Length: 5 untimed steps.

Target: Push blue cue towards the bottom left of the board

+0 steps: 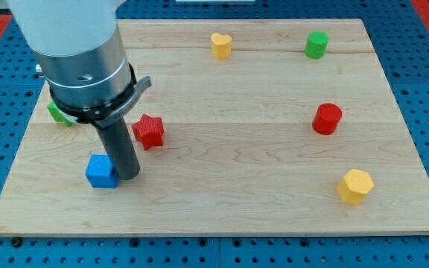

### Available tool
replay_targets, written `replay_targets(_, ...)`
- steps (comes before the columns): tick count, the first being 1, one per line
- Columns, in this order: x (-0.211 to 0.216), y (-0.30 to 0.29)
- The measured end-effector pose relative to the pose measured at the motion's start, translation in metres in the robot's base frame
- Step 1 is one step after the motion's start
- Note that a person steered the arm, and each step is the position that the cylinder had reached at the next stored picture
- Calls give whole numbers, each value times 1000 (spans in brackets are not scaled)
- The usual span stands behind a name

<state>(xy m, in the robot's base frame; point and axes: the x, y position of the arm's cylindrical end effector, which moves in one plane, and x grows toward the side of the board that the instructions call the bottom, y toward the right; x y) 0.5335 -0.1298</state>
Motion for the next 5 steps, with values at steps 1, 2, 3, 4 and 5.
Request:
replay_targets(1,-2,-29)
replay_targets(2,-2,-61)
replay_targets(3,-13,-67)
replay_targets(4,-55,-66)
replay_targets(5,-75,-10)
